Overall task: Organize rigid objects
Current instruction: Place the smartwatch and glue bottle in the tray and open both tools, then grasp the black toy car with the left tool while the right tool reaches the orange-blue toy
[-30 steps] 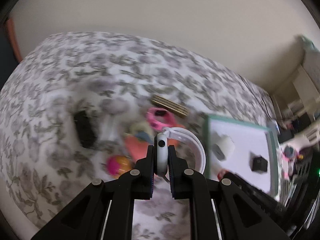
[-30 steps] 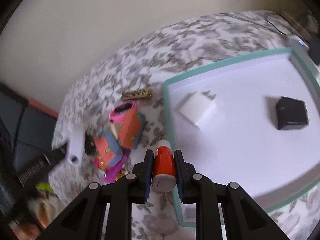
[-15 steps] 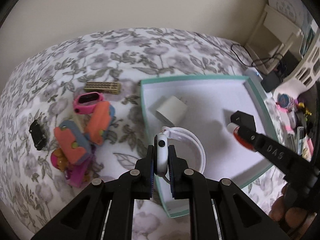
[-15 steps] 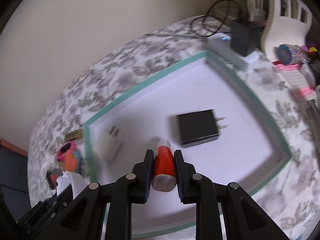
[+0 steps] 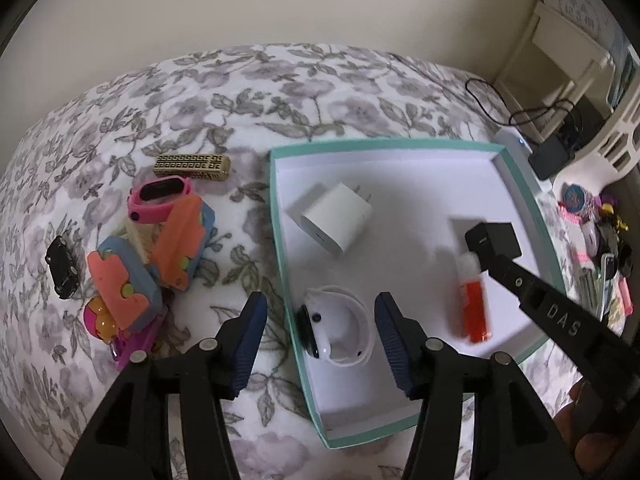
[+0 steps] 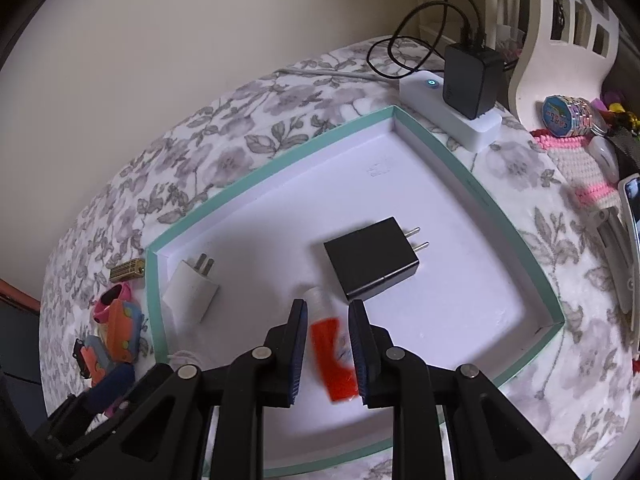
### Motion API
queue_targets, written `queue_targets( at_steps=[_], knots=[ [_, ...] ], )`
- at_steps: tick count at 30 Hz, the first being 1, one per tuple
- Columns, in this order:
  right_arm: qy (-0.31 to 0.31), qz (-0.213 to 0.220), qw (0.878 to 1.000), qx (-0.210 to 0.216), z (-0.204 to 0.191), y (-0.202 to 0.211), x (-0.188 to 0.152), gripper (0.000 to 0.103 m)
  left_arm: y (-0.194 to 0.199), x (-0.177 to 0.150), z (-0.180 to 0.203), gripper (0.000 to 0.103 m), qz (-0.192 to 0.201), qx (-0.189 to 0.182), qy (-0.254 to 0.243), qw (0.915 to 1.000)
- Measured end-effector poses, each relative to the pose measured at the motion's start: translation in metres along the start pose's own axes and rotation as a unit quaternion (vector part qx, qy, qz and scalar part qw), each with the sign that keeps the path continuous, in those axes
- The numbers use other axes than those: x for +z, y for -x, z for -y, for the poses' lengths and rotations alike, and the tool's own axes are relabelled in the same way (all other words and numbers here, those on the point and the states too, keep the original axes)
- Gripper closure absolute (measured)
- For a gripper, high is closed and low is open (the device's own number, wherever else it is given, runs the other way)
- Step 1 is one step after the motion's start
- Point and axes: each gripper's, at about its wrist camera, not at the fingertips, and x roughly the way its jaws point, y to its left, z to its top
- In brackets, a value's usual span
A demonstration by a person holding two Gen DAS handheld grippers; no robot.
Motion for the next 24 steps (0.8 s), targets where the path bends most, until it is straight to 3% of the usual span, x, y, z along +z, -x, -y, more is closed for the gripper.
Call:
queue_targets(
  at_steps=[3, 5, 7, 9, 13, 20, 24],
  knots=[
    [0.006, -0.001, 1.000, -0.004, -0.003, -0.001, -0.001, 0.078, 0.002, 0.003, -0.007, 0.044, 0.004, -0.002, 0.013, 0.9999],
    [0.010, -0.002, 1.000, -0.007, -0.003, -0.002, -0.001, 0.070, 0.004, 0.005, -0.014, 0.036, 0.008, 0.000, 0.024, 0.9997],
    [0.012, -0.002, 1.000, -0.008, -0.004, -0.003, -0.002, 0.046, 0.006, 0.008, -0.025, 0.025, 0.014, 0.007, 0.042, 0.9990],
    [0.011, 0.002, 1.000, -0.009, -0.004, -0.002, -0.002, 0.038, 0.009, 0.010, -0.040, 0.023, 0.024, 0.018, 0.064, 0.9975],
    [0.014, 0.004, 1.000, -0.006, -0.005, -0.003, -0.003, 0.034, 0.013, 0.013, -0.068, 0.011, 0.038, 0.054, 0.105, 0.9923],
    [0.034, 0.005, 0.999, -0.004, -0.015, -0.005, -0.004, 0.027, 0.020, 0.010, -0.131, 0.010, 0.043, 0.101, 0.191, 0.9754],
    [0.046, 0.011, 0.999, 0.006, -0.026, 0.000, -0.006, 0.022, 0.023, 0.002, -0.173, 0.010, 0.035, 0.127, 0.249, 0.9595]
  ],
)
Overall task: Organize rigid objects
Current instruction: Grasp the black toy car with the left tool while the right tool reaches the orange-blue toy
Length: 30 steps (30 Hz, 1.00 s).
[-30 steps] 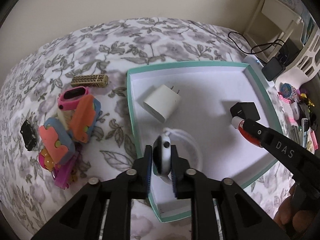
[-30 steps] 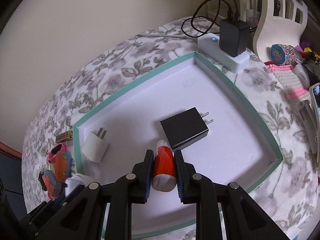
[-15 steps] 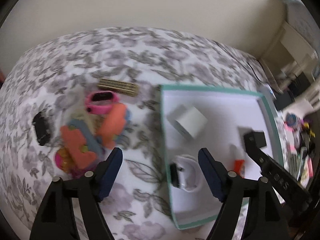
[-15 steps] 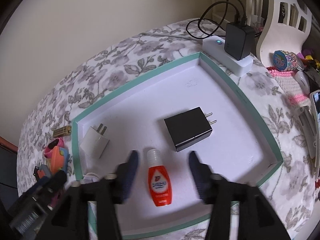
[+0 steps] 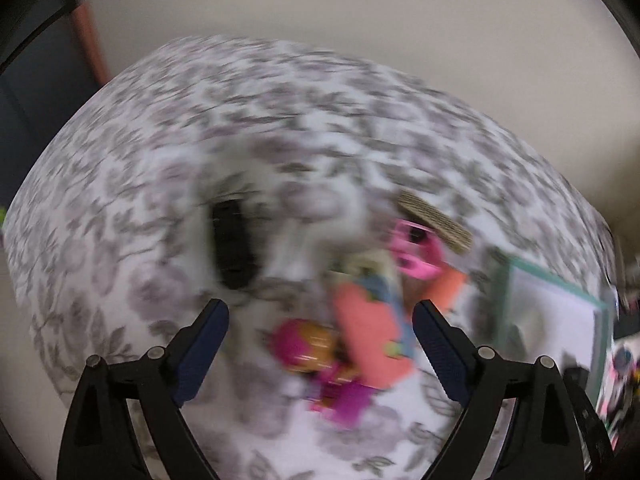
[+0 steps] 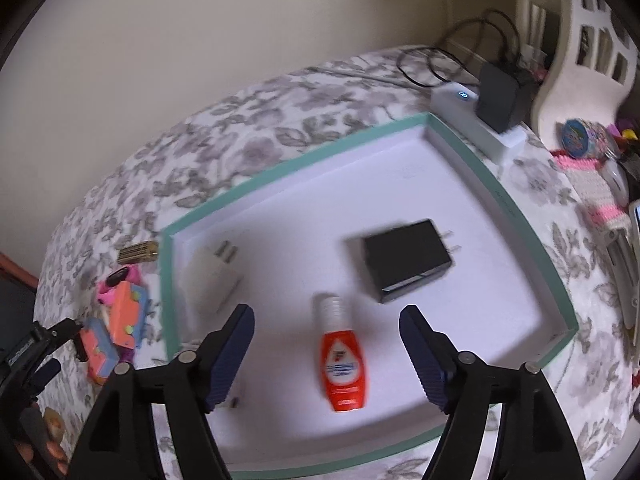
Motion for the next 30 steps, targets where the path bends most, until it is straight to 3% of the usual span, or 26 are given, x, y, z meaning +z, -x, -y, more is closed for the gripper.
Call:
queue_targets(
  at_steps=[3, 10, 21, 30],
  knots=[
    [0.020, 0.008, 1.000, 0.014, -0.019, 0.004, -0.001, 0.015, -0.001, 0.007, -0.032, 0.010, 0.002, 0.018, 0.046, 0.9988],
    [0.090, 0.018, 0.995, 0.045, -0.078, 0.009, -0.007, 0.015, -0.002, 0.014, -0.072, 0.010, 0.006, 0.024, 0.103, 0.9944],
    [0.171, -0.023, 0.981, 0.089, -0.160, -0.012, -0.034, 0.015, -0.027, 0.013, -0.087, 0.010, -0.039, 0.022, 0.104, 0.9935],
    [0.170, -0.044, 0.977, 0.120, -0.198, -0.030, -0.038, 0.015, -0.038, 0.032, -0.099, 0.010, -0.031, -0.004, 0.113, 0.9931]
  ],
)
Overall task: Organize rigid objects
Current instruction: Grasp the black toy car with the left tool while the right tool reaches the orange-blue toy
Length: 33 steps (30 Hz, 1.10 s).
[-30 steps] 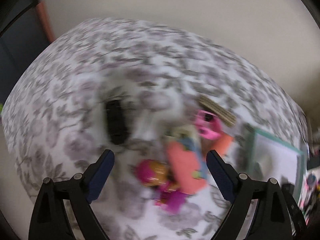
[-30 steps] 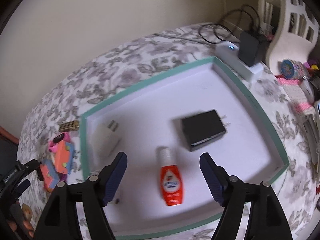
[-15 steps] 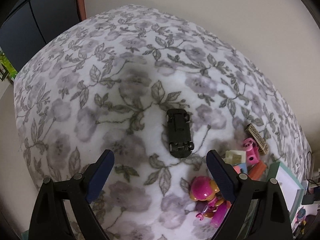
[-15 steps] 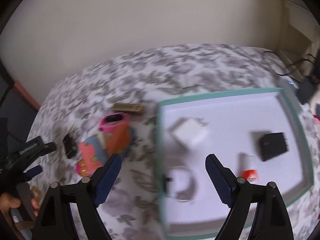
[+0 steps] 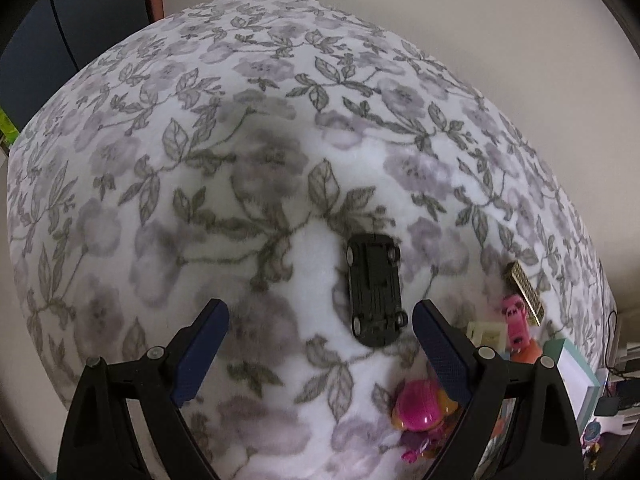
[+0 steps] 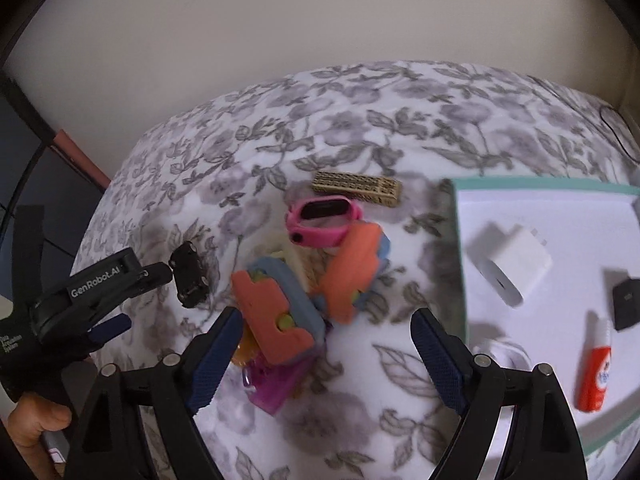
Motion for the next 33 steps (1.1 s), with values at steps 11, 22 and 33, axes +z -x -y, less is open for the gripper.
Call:
queue_targets(
  at_steps=[11, 22, 33],
  knots=[
    [0.031, 0.004, 0.999, 0.025, -0.027, -0.015, 0.015, 0.025, -0.029, 0.018, 0.011, 0.010, -0.023, -0.010, -0.014, 0.9996],
    [0.076, -0.021, 0.997, 0.018, -0.041, -0.033, 0.009, 0.041, -0.052, 0.015, 0.023, 0.023, -0.044, -0.009, -0.047, 0.9979],
    [0.066, -0.038, 0.997, 0.020, -0.030, -0.038, 0.002, 0.053, -0.049, 0.011, 0.032, 0.067, -0.029, 0.004, -0.080, 0.9964]
  ],
)
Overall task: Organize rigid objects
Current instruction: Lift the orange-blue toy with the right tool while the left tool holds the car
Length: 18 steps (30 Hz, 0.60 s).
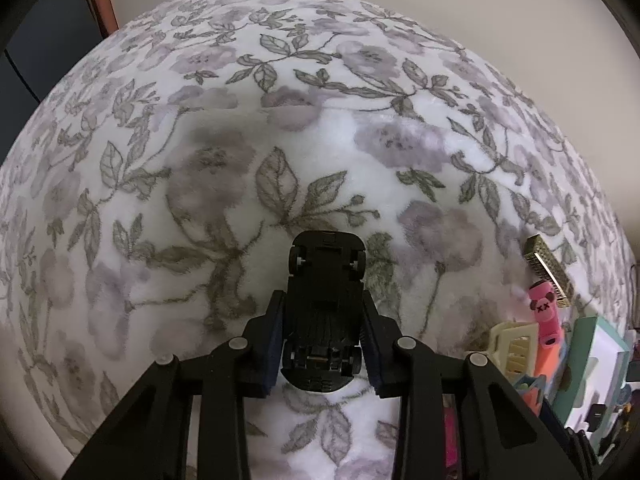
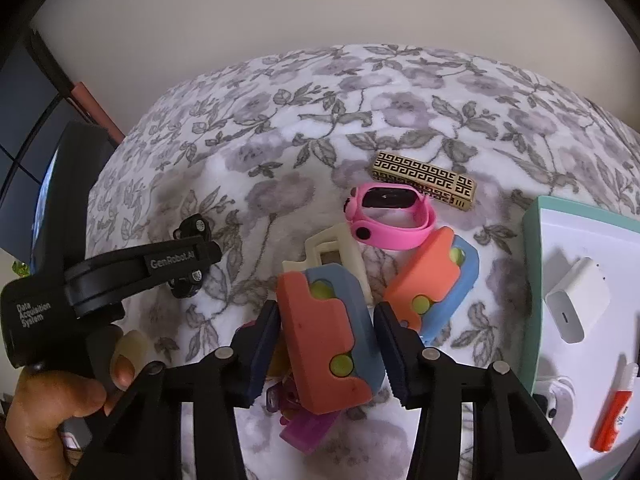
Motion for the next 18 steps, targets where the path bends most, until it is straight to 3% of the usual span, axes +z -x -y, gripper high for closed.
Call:
queue_targets(
  at_steps=[7, 14, 18],
  knots=[
    [-0.032, -0.001, 0.999, 0.018, 0.012, 0.011, -0.003, 0.055, 0.022, -0.011, -0.003, 0.068, 0.006, -0.023, 0.003, 0.9997],
    [-0.054, 0.017, 0.998, 0.034, 0.022, 0.041, -0.009, 0.058, 0.068, -0.021, 0.007, 0.068, 0.050, -0.037, -0.013, 0.9980],
    [-0.062, 0.028, 0.997, 0.035, 0.029, 0.060, -0.015, 0.081, 0.093, -0.032, 0.023, 0.068, 0.076, -0.047, -0.030, 0.9955]
  ],
)
